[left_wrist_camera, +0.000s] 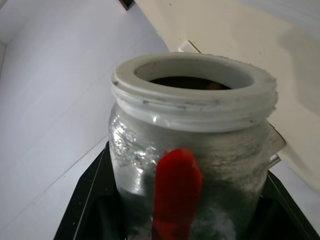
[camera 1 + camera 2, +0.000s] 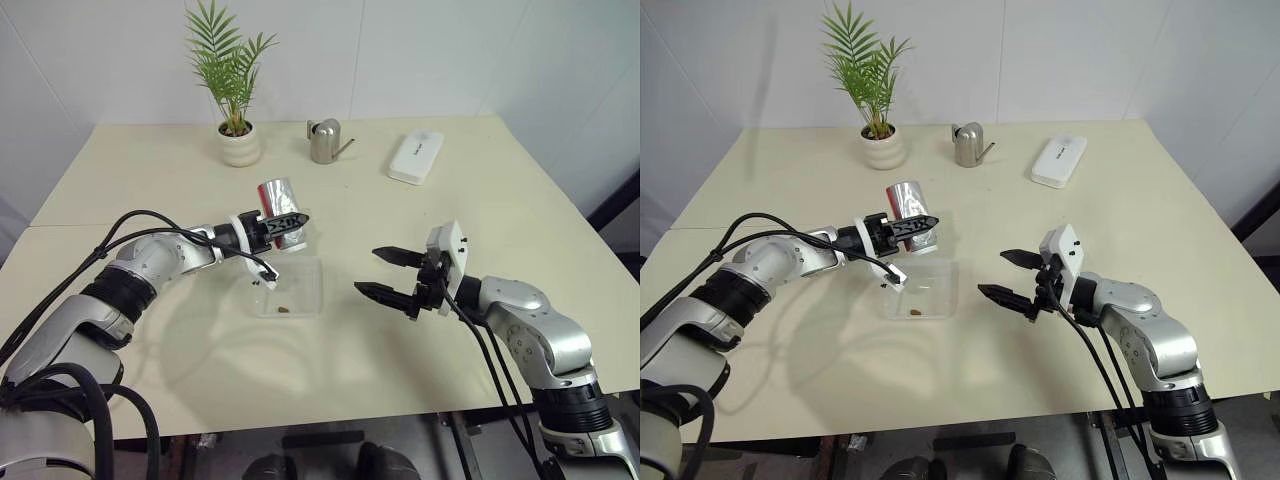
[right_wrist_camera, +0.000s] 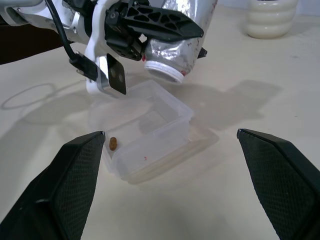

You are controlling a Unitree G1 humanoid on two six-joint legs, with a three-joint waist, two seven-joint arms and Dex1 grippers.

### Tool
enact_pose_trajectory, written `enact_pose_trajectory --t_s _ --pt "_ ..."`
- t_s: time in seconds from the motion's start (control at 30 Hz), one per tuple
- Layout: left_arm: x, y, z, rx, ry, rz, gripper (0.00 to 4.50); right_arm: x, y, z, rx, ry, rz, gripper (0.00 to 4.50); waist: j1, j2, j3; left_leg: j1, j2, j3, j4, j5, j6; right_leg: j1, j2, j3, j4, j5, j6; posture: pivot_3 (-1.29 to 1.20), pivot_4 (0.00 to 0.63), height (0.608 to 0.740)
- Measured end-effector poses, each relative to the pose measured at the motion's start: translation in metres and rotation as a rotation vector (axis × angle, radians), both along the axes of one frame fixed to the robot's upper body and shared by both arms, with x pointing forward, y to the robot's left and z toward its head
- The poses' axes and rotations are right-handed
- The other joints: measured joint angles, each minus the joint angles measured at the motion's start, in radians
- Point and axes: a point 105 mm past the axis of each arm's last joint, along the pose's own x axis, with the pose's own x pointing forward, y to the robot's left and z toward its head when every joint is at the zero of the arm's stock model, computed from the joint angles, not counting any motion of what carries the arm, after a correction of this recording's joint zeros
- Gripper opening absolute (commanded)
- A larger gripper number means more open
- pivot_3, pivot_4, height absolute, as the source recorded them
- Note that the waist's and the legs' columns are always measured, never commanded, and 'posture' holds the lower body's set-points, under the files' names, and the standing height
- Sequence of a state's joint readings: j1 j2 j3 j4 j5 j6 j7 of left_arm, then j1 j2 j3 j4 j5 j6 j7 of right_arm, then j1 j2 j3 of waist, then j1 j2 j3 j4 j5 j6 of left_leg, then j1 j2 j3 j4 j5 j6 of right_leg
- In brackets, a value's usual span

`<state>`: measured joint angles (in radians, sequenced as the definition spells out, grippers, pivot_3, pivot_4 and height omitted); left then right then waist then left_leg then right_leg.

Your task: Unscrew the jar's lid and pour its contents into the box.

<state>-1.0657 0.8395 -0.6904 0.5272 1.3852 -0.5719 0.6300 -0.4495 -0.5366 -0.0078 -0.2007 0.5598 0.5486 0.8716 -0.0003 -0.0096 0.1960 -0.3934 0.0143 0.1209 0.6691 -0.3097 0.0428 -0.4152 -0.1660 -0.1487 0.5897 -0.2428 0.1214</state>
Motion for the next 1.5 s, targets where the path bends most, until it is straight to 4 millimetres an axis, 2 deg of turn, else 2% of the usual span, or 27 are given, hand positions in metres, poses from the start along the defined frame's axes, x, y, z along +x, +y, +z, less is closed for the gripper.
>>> enact_pose_trajectory --t_s 0.07,0.23,0.33,0.53,0.6,0.7,0.77,0.87,1.0,1.1,1.2,1.23,1.43,1.5 --pt "-0.005 0.0 0.006 -0.052 0.05 -0.001 1.97 0.0 0.0 -0.001 0.002 0.002 0.001 4.45 0.0 0.0 0.0 0.0 0.0 0.0 0.001 0.0 0.0 0.0 0.0 0.0 0.0 0.0 0.0 0.0 0.15 0.74" --pt "-0.014 0.013 0.042 -0.285 0.183 0.017 1.97 0.0 0.0 -0.002 0.007 0.011 0.011 4.45 -0.001 0.0 0.0 0.0 0.0 0.0 0.006 0.0 0.0 0.001 0.0 0.0 0.003 0.0 0.0 0.0 0.15 0.74" --pt "-0.011 0.03 0.046 -0.486 0.353 0.084 1.97 -0.001 0.004 -0.003 0.016 0.014 0.027 4.45 -0.003 0.0 0.0 0.002 0.001 0.0 0.009 0.0 0.0 0.002 -0.001 0.001 0.005 0.0 0.0 0.0 0.15 0.74" --pt "0.011 0.09 0.009 -1.197 0.919 0.311 1.97 -0.003 0.004 -0.003 0.012 0.016 0.049 4.45 -0.005 0.0 0.0 0.002 0.001 -0.001 0.013 0.0 0.0 0.002 0.0 0.002 0.009 0.0 0.0 0.0 0.15 0.74" --pt "0.012 0.112 0.01 -1.464 1.019 0.321 1.97 -0.004 0.005 -0.003 0.006 0.013 0.061 4.45 -0.004 -0.001 0.0 0.002 0.001 -0.001 0.013 0.0 0.0 0.002 0.0 0.002 0.009 0.0 0.0 0.0 0.15 0.74" --pt "0.006 0.137 0.01 -1.693 1.078 0.317 1.97 -0.004 0.003 -0.003 -0.011 0.011 0.065 4.45 -0.004 -0.001 0.0 0.002 0.001 -0.001 0.013 -0.001 0.0 0.003 0.0 0.002 0.008 0.0 0.0 0.0 0.15 0.74" --pt "-0.001 0.148 0.003 -1.843 1.111 0.288 1.97 -0.004 0.003 -0.003 -0.016 0.012 0.07 4.45 -0.004 -0.001 0.0 0.002 0.001 -0.001 0.013 -0.001 0.0 0.003 0.0 0.002 0.007 0.0 0.0 0.0 0.15 0.74" --pt "-0.008 0.168 -0.022 -2.009 1.123 0.349 1.97 -0.004 0.004 -0.003 -0.021 0.013 0.08 4.45 -0.003 -0.002 -0.001 0.002 0.001 -0.001 0.013 -0.001 0.0 0.003 0.0 0.002 0.007 0.0 0.0 0.0 0.15 0.74" --pt "-0.019 0.194 -0.041 -2.134 1.064 0.414 1.97 -0.006 0.005 -0.005 -0.051 0.014 0.105 4.45 -0.003 -0.003 -0.001 0.002 0.001 -0.001 0.013 -0.002 -0.001 0.003 0.0 0.002 0.007 0.0 0.0 0.0 0.15 0.74" --pt "-0.025 0.204 -0.046 -2.165 1.037 0.429 1.97 -0.006 0.006 -0.006 -0.07 0.013 0.117 4.45 -0.001 -0.003 -0.002 0.002 0.001 -0.001 0.013 -0.002 -0.001 0.003 0.0 0.002 0.007 0.0 0.0 0.0 0.15 0.74" --pt "-0.028 0.204 -0.054 -2.182 1.058 0.416 1.97 -0.005 0.008 -0.003 -0.071 0.003 0.128 4.45 -0.001 -0.004 -0.002 0.002 0.001 -0.001 0.012 -0.003 -0.002 0.003 0.0 0.002 0.006 0.0 0.0 0.0 0.15 0.74" --pt "-0.028 0.202 -0.058 -2.189 1.08 0.402 2.71 -0.005 0.008 -0.002 -0.072 0.001 0.131 4.5 -0.001 -0.004 -0.002 0.002 0.001 -0.001 0.012 -0.003 -0.002 0.003 0.0 0.002 0.006 0.0 0.0 0.0 0.15 0.74" --pt "-0.034 0.201 -0.061 -2.164 1.109 0.351 4.49 -0.004 0.011 0.0 -0.077 -0.005 0.149 4.5 -0.003 -0.004 -0.002 0.002 0.001 -0.001 0.012 -0.004 -0.002 0.003 0.0 0.002 0.005 0.0 0.0 0.0 0.15 0.74" --pt "-0.039 0.203 -0.064 -2.153 1.109 0.345 4.49 -0.004 0.012 0.002 -0.081 -0.016 0.151 4.5 -0.006 -0.004 -0.002 0.002 0.002 -0.001 0.012 -0.005 -0.002 0.003 0.0 0.002 0.005 0.0 0.0 0.0 0.15 0.74"
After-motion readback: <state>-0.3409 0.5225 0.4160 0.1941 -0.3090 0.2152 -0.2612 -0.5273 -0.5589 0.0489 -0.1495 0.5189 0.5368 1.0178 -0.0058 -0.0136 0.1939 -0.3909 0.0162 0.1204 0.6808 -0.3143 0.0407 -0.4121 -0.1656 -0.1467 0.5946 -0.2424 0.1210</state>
